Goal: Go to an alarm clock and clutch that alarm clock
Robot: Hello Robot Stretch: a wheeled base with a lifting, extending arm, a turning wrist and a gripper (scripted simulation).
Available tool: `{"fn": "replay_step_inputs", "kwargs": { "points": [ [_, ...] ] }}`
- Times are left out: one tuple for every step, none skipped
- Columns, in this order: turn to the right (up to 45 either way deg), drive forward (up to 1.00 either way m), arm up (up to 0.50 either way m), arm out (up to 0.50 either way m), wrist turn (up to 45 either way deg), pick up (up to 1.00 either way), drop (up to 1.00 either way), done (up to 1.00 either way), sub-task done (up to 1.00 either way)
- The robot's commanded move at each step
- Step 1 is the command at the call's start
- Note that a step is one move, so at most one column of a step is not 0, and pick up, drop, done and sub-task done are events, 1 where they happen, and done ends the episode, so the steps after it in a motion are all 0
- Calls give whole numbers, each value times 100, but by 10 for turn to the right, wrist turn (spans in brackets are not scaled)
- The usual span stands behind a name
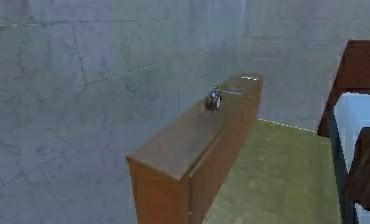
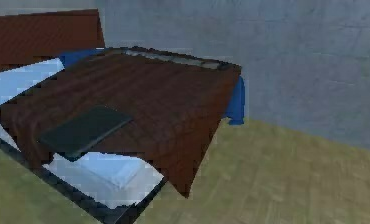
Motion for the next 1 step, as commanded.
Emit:
{"fn": "replay_step_inputs", "kwargs": {
  "points": [
    [300, 0, 0, 0, 0, 0, 0, 0, 0]
  ]
}}
